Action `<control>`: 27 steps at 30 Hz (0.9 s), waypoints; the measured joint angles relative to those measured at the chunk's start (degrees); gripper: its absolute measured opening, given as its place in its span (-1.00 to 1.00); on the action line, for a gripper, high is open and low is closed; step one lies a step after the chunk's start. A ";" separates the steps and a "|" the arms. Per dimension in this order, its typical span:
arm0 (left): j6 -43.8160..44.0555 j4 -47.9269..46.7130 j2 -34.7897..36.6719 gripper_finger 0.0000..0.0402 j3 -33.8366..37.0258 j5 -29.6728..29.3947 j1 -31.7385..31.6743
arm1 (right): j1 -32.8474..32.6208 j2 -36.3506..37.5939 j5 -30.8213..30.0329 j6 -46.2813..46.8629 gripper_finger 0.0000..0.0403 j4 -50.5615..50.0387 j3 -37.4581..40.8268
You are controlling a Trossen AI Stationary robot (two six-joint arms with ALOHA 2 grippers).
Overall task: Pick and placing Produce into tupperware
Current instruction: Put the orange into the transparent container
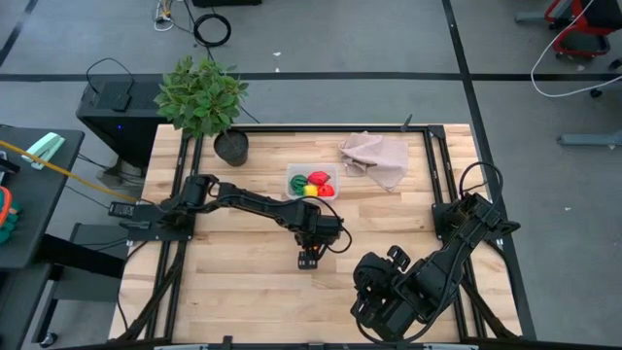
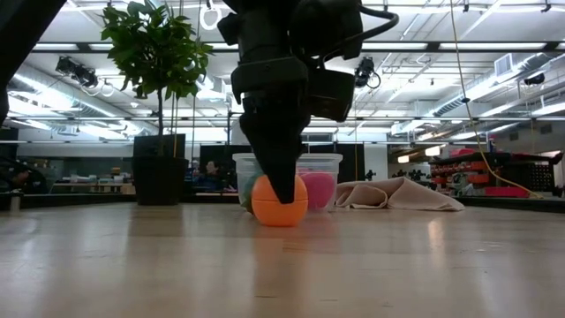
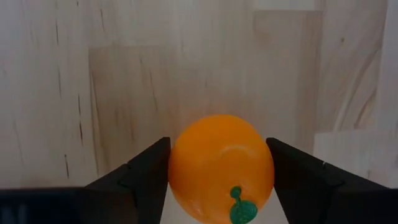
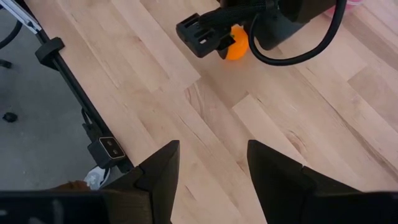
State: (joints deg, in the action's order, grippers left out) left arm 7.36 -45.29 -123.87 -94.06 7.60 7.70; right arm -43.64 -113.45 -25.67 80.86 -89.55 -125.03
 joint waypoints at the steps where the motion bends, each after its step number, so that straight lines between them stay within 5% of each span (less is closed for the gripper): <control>1: 0.23 -0.20 0.00 0.23 -0.02 0.00 0.00 | 0.00 0.00 0.00 0.00 -0.03 -0.01 0.00; 16: 0.50 -5.67 0.37 0.24 -0.29 0.16 -0.01 | 0.00 0.00 0.00 -0.02 -0.03 -0.01 0.00; 27: -2.51 -12.93 0.55 0.24 -10.97 0.08 -0.77 | 0.00 0.00 -0.02 -0.22 -0.03 -0.10 -0.01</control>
State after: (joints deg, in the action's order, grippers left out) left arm 4.85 -58.22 -123.33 -105.03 7.67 6.93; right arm -43.64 -113.45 -25.69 80.64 -89.65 -125.04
